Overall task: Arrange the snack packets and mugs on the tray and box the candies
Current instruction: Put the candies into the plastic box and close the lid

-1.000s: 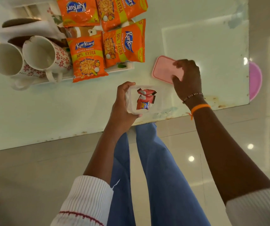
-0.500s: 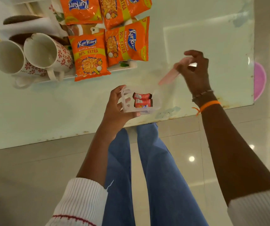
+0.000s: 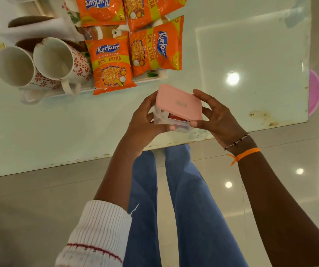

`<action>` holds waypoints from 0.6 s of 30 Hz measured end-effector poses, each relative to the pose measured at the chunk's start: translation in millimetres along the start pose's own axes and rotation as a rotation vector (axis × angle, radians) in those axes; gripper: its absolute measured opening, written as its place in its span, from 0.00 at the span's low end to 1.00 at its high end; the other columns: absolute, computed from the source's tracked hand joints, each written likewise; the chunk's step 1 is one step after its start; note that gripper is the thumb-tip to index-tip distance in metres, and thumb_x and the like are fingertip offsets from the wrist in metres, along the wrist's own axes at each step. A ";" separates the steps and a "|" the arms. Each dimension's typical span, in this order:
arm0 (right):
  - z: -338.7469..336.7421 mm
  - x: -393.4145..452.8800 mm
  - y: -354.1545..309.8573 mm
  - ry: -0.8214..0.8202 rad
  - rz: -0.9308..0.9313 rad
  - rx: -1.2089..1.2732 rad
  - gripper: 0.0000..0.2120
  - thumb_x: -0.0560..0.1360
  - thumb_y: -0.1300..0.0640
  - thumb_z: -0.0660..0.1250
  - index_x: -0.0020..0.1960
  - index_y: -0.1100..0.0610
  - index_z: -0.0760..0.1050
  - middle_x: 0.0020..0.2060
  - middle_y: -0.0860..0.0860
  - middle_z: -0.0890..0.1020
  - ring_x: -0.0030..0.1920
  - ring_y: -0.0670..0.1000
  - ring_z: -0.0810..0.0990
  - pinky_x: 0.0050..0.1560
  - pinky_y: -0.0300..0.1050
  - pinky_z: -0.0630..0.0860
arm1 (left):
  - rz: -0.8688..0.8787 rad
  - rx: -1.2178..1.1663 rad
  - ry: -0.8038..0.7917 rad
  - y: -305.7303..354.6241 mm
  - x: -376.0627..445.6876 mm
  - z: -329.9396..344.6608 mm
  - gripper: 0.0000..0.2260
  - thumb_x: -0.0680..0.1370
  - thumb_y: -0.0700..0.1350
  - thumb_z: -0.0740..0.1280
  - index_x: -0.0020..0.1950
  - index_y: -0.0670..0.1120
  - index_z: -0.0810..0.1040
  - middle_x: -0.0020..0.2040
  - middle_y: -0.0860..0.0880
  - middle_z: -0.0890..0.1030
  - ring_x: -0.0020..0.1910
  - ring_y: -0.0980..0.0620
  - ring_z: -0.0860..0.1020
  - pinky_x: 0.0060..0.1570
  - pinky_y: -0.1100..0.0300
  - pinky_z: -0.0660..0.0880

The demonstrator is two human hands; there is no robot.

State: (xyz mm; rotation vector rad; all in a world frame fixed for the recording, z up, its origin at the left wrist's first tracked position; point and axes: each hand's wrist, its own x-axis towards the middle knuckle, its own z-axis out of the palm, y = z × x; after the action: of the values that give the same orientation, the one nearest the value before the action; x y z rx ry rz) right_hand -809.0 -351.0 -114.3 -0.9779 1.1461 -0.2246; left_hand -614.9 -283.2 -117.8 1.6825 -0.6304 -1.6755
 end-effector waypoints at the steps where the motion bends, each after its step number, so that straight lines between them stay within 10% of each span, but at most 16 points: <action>1: -0.6 1.4 -1.7 -0.024 0.011 -0.028 0.38 0.66 0.69 0.72 0.69 0.49 0.62 0.68 0.51 0.68 0.69 0.52 0.69 0.67 0.52 0.71 | -0.005 0.003 -0.007 1.3 0.5 -1.6 0.37 0.64 0.36 0.77 0.68 0.55 0.66 0.67 0.51 0.73 0.64 0.51 0.73 0.57 0.57 0.77; 13: 8.7 8.9 -9.7 -0.149 0.050 -0.145 0.37 0.64 0.71 0.73 0.68 0.52 0.64 0.63 0.46 0.67 0.65 0.48 0.69 0.62 0.48 0.75 | -0.046 -0.009 -0.031 8.5 -5.9 -23.9 0.36 0.64 0.36 0.76 0.69 0.53 0.67 0.66 0.54 0.73 0.63 0.55 0.73 0.59 0.56 0.75; 18: 28.2 8.9 -17.4 -0.114 0.023 -0.189 0.37 0.62 0.72 0.74 0.65 0.53 0.65 0.68 0.53 0.65 0.66 0.50 0.68 0.48 0.30 0.79 | -0.142 -0.237 -0.237 15.4 -14.6 -42.6 0.34 0.67 0.36 0.70 0.70 0.55 0.63 0.70 0.48 0.67 0.67 0.48 0.70 0.60 0.50 0.75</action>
State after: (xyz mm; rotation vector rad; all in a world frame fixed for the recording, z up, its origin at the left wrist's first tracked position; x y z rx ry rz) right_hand -775.9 -351.5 -105.2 -1.1285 1.0876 -0.0413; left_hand -571.7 -277.2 -98.8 1.4009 -0.4077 -1.9858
